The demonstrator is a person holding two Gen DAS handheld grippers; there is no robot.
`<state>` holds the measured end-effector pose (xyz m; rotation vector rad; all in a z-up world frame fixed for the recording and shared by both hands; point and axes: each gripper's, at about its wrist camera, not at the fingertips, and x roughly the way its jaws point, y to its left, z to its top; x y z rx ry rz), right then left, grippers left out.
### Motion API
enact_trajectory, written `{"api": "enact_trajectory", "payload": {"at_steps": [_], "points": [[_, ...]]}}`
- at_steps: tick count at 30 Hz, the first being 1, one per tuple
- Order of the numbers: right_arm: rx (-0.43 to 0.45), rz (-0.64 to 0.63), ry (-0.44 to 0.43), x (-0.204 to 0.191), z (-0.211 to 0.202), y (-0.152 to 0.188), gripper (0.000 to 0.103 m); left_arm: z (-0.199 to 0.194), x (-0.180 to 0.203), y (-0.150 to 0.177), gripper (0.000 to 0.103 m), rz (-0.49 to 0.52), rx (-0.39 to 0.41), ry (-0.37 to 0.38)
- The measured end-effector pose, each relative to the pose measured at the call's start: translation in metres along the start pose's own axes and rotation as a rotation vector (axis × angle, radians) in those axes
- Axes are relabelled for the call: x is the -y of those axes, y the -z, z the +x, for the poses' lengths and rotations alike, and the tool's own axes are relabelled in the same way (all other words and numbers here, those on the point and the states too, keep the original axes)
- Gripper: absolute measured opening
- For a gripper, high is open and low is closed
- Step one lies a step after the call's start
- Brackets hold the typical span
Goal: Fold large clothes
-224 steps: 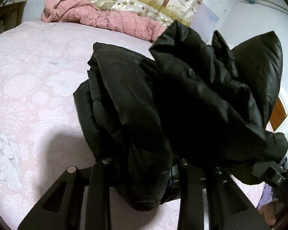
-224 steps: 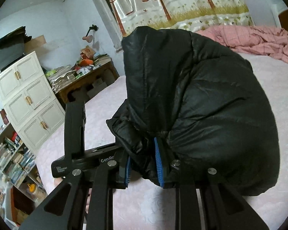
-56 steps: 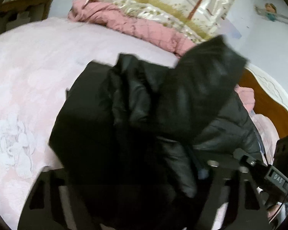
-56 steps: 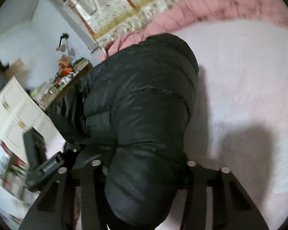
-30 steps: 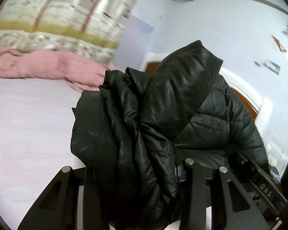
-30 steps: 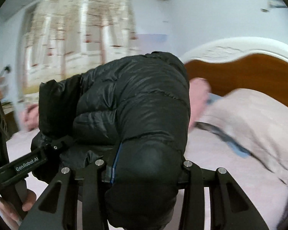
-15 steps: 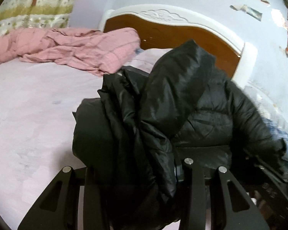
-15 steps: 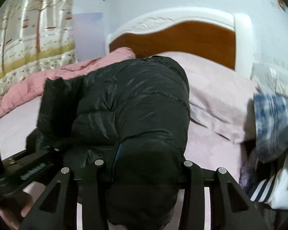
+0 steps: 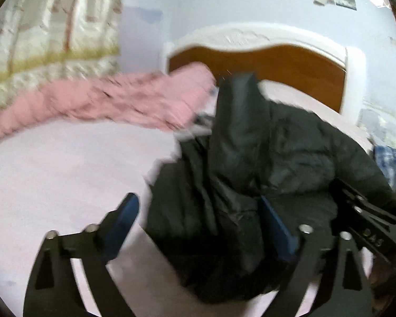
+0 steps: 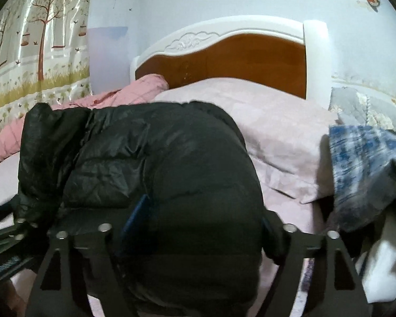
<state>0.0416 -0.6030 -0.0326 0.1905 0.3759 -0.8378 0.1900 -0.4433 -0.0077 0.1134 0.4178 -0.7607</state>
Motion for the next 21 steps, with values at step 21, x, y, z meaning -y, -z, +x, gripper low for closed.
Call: {"api": "enact_trajectory", "payload": {"at_steps": [21], "points": [[0.145, -0.162, -0.236, -0.123, -0.148, 0.045, 0.103, -0.153, -0.138, 0.062, 0.103, -0.021, 0.187, -0.284]]}}
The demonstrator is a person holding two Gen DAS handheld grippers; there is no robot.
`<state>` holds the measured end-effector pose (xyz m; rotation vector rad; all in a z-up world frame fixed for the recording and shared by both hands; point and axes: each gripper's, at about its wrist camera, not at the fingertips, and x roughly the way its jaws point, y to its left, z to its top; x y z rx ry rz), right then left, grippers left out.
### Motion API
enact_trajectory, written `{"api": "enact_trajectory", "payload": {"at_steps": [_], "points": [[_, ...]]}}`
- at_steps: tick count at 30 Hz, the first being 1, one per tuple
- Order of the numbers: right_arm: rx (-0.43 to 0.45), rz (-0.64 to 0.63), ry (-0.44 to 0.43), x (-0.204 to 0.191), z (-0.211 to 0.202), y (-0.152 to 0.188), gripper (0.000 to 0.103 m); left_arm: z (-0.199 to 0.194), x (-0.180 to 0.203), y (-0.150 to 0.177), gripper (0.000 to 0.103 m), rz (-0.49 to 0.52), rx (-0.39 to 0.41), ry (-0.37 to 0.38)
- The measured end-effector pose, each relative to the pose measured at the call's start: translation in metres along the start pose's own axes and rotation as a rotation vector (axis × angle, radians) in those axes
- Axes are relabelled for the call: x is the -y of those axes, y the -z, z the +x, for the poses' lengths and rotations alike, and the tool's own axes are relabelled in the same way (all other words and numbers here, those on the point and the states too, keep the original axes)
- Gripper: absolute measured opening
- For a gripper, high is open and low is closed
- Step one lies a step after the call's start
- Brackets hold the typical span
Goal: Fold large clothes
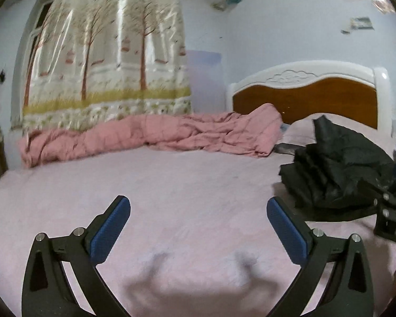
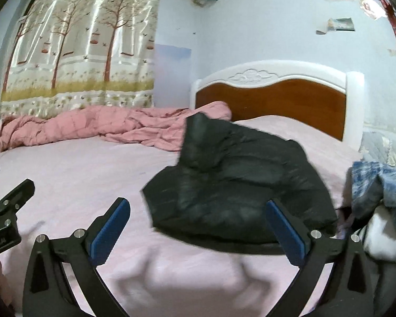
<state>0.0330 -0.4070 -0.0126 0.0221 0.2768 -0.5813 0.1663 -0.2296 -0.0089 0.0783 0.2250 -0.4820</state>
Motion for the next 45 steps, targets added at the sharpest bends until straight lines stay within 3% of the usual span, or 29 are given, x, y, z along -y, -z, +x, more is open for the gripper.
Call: {"api": "enact_trajectory", "payload": {"at_steps": [3, 8, 17, 30, 45], "points": [[-0.015, 0.018, -0.019, -0.011, 0.004, 0.007, 0.103, 0.005, -0.004, 0.004, 0.103, -0.017, -0.007, 0.009], [-0.053, -0.014, 0.029, -0.027, 0.017, 0.027, 0.103, 0.003, 0.008, 0.008, 0.103, 0.044, 0.012, 0.008], [-0.068, 0.007, 0.031, -0.021, 0.026, 0.031, 0.103, -0.001, 0.005, 0.008, 0.103, 0.021, 0.018, 0.01], [-0.012, 0.004, 0.04, -0.02, 0.019, 0.031, 0.103, -0.001, 0.001, 0.008, 0.103, -0.002, -0.001, 0.005], [-0.01, 0.0, 0.043, -0.024, 0.015, 0.031, 0.103, 0.0, -0.002, 0.009, 0.103, -0.005, -0.021, -0.001]]}}
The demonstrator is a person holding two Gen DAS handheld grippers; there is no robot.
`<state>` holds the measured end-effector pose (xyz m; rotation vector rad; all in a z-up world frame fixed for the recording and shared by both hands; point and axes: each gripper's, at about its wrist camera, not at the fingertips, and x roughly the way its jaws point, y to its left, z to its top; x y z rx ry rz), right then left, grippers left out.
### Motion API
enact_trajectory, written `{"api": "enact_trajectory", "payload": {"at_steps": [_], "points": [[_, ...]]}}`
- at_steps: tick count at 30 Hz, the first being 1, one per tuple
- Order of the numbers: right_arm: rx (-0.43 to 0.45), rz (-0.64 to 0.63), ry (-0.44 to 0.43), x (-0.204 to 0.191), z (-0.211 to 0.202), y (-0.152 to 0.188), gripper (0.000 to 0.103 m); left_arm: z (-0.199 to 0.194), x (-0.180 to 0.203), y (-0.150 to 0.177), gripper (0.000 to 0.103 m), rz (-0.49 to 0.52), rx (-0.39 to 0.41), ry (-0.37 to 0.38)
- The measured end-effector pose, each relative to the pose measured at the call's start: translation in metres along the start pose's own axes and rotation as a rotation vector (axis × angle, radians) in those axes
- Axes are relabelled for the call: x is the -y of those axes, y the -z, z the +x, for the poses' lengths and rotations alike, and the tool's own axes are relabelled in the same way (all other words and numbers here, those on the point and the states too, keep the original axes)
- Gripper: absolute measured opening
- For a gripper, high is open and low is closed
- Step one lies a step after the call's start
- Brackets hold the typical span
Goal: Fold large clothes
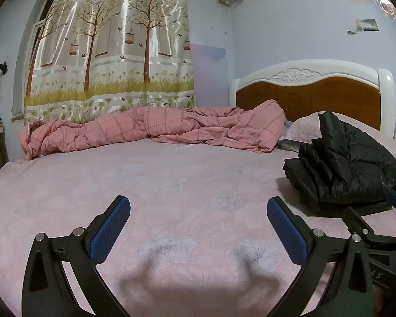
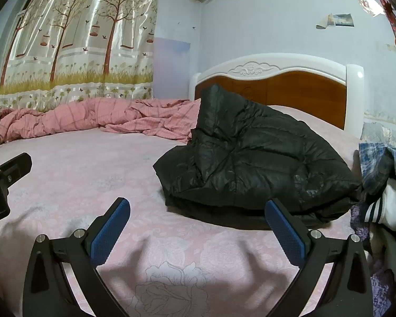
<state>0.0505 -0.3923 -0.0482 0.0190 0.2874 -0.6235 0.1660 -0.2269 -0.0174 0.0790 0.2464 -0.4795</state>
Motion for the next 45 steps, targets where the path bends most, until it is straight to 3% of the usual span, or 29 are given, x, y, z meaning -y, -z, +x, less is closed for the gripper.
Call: {"api": "enact_trajectory", "payload": {"at_steps": [45], "points": [[-0.007, -0.004, -0.012, 0.003, 0.011, 0.001, 0.103, -0.001, 0.001, 0.001, 0.103, 0.002, -0.005, 0.003]]}}
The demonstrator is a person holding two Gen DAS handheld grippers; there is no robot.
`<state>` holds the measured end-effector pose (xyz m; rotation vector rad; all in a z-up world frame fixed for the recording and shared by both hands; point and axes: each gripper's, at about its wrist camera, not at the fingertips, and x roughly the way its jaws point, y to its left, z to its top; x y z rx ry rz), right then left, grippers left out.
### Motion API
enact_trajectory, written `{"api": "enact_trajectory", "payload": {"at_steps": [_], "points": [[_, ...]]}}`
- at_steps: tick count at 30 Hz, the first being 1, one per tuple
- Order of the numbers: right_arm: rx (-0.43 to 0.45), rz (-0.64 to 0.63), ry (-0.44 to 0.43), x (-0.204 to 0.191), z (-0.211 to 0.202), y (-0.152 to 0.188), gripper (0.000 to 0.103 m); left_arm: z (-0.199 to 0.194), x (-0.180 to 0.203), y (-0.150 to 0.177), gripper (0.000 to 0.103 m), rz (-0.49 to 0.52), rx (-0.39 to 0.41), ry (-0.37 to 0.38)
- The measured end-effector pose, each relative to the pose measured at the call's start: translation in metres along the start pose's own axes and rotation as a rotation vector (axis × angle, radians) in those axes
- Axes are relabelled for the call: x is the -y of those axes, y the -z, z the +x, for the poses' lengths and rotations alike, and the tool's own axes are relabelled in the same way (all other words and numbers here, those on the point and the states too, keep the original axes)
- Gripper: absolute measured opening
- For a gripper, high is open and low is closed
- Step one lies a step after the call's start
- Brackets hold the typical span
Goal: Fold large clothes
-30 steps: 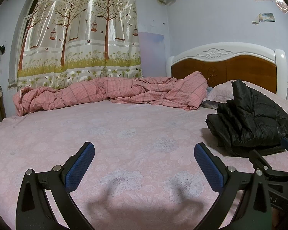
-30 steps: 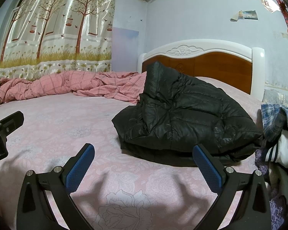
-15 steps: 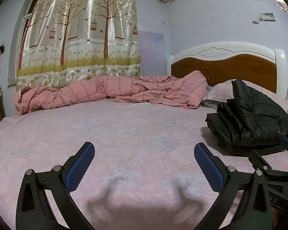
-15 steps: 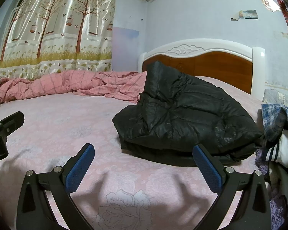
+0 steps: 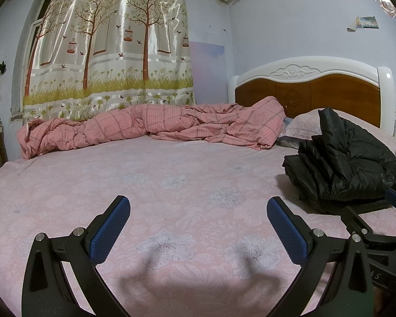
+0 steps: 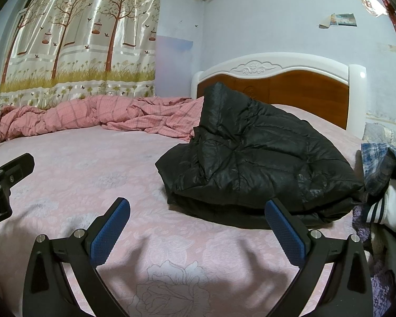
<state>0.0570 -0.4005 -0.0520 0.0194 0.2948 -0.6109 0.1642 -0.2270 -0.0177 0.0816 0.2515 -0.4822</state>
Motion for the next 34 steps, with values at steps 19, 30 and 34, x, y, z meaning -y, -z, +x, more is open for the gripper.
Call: {"api": "enact_trajectory", "payload": {"at_steps": [19, 30, 34], "points": [[0.0, -0.001, 0.001, 0.0, -0.0002, -0.0002, 0.103, -0.0011, -0.001, -0.0006, 0.103, 0.001, -0.001, 0.001], [0.001, -0.002, 0.001, 0.0002, 0.0001, -0.0007, 0.103, -0.0019, -0.0016, -0.0006, 0.103, 0.002, -0.002, 0.002], [0.001, -0.001, 0.002, 0.0002, -0.0001, -0.0008, 0.103, -0.0019, -0.0018, -0.0008, 0.103, 0.002, -0.001, 0.001]]}}
